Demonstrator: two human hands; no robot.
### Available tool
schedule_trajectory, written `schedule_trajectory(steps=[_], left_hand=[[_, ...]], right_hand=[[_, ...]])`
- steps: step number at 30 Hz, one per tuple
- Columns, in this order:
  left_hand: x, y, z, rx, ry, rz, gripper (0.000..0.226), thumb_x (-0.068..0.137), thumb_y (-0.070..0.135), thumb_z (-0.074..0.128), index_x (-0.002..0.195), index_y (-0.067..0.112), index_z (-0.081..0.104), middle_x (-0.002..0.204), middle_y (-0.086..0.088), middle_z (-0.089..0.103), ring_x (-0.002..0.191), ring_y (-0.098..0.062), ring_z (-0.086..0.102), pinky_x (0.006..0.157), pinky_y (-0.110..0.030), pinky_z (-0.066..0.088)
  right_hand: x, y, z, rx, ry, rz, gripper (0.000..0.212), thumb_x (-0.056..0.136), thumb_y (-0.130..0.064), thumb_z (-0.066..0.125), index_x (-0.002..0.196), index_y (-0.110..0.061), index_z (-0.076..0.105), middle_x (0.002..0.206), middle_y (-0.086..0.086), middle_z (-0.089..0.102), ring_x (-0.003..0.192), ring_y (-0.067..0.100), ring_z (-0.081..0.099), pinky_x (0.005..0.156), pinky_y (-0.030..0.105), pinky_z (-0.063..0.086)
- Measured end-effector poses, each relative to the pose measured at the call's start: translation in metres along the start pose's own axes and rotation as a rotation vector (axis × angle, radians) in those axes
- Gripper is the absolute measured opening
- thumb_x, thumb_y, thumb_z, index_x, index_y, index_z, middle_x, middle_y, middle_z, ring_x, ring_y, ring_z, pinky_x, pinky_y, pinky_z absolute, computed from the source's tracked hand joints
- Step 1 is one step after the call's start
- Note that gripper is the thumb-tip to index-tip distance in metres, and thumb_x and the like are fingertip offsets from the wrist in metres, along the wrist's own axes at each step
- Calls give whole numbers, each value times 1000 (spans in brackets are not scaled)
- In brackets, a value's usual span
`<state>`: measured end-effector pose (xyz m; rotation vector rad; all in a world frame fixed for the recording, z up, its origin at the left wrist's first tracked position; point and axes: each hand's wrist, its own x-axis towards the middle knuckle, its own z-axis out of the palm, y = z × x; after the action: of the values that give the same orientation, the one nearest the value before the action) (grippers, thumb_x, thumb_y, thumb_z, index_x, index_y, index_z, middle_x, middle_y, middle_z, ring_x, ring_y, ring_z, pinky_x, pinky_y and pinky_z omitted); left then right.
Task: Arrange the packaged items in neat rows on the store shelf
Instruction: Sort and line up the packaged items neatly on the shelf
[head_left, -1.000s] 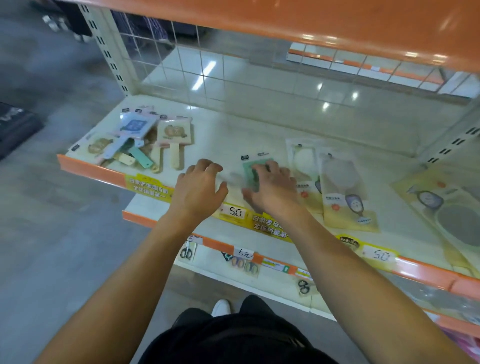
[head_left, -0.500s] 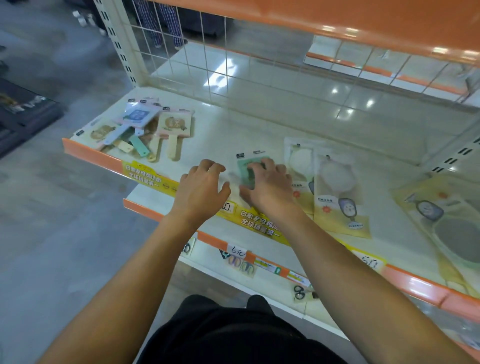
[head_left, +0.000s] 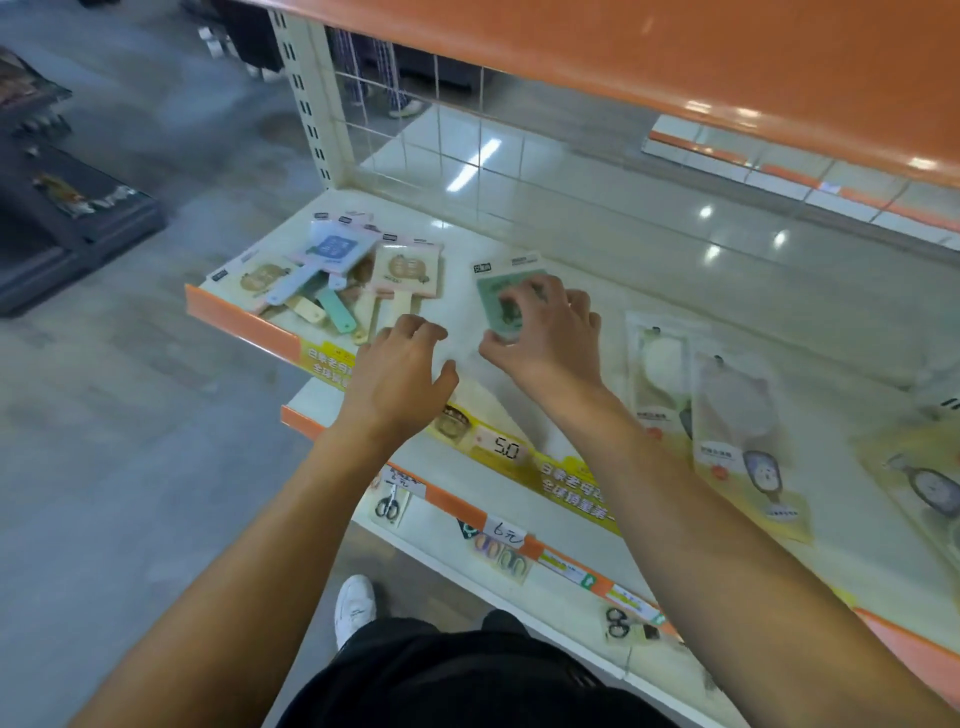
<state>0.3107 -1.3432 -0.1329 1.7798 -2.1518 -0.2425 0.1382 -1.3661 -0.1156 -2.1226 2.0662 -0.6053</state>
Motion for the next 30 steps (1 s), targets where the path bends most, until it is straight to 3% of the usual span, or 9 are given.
schedule_trajectory(steps=[17,26,30], left_hand=[[58,-196,-66,8,33,-54,37,87,31,55,120,15,59,125,-6,57,104,-32,59,80,-44,49],[76,-238,-69,-18,9,-52,35,85,34,59,114,16,60,122,-5,57,106,-33,57,83,-46,50],[75,-233,-64,-20,-21,-44,34,88,34,57,118,17,58,126,-4,55,110,-32,54,84,-40,44]], right_hand=[[99,-176,89,31,-60,-4,49,77,-52,63,119,-27,59,131,-4,46,116,31,40,97,41,36],[111,-188,120,17,-40,134,46,82,-52,62,120,-26,60,129,-3,49,117,31,42,98,42,36],[102,-173,130,10,-31,200,49,85,-54,59,125,-26,55,130,-1,48,119,32,44,99,40,36]])
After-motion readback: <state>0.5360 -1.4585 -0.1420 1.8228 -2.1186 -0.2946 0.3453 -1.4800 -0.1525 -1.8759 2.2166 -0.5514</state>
